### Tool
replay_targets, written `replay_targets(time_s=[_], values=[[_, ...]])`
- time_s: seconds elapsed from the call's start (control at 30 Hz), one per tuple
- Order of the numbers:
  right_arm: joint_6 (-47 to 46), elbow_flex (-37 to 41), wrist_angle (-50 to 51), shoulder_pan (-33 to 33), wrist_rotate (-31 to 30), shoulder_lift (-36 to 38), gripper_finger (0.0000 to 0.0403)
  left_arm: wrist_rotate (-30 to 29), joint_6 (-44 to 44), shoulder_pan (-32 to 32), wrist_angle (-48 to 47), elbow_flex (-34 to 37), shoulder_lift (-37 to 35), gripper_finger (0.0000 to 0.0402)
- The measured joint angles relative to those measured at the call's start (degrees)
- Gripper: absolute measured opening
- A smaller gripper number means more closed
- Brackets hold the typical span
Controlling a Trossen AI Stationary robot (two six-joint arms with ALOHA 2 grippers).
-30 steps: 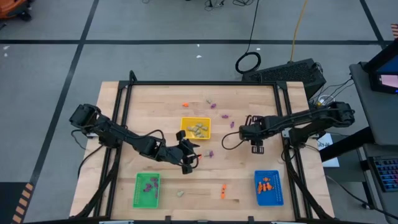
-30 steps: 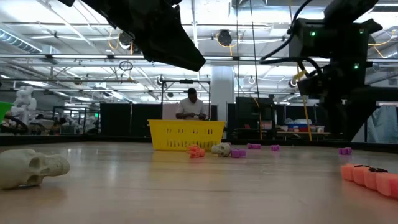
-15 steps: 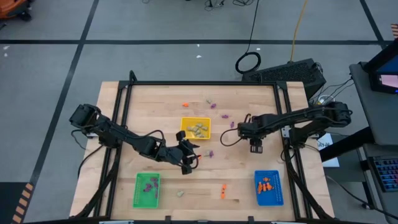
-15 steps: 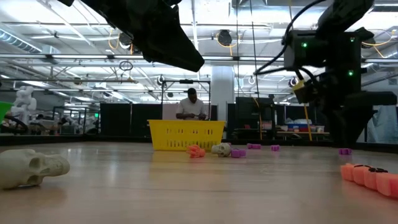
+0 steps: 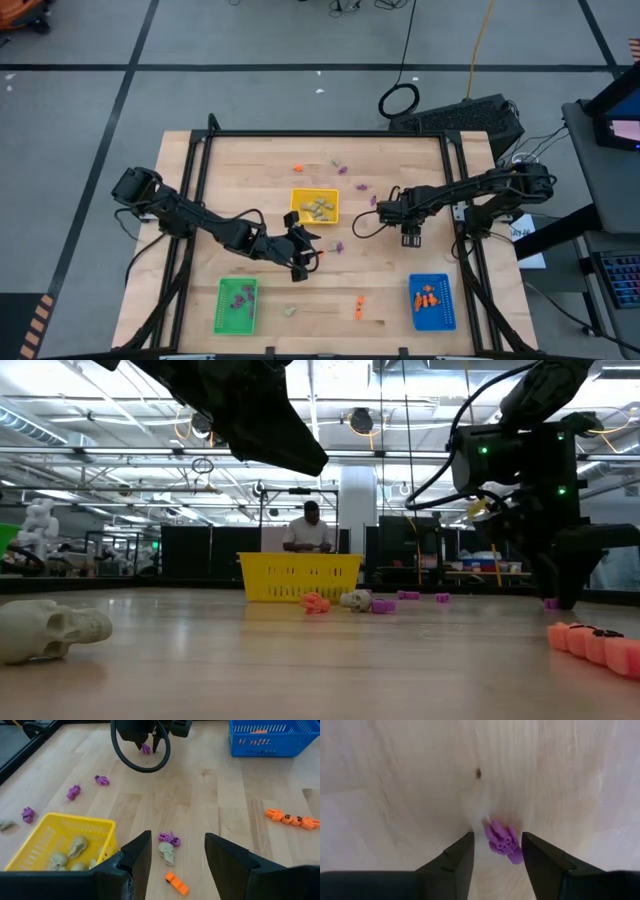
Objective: Sort Halloween decoration
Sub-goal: Put the purple skeleton toy in the green basket
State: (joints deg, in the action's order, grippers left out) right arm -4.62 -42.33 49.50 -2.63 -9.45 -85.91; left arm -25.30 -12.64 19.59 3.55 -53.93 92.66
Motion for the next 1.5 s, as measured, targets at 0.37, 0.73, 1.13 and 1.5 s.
replay_targets(time_s=[0.37,0.73,1.13,1.5], values=[[0.8,0.1,0.0,0.0,0.9,0.2,0.0024,0.0,0.0,0.0,0.0,0.0,0.0,0.0182],[-0.9,-4.9,0.3,1.6,3.5,0.4,0.0019,-0.1,0.0,0.0,0.1,0.0,0.0,0.0182],[-2.6,-12.8,-6.5,8.4,8.5,3.6,0.0019,-0.4,2.6,0.0,0.4,0.0,0.0,0.0182],[-1.1,0.0,-53.7,16.3,9.5,11.3,0.002,-0.8,2.5,0.3,0.8,0.0,0.0,0.0182]])
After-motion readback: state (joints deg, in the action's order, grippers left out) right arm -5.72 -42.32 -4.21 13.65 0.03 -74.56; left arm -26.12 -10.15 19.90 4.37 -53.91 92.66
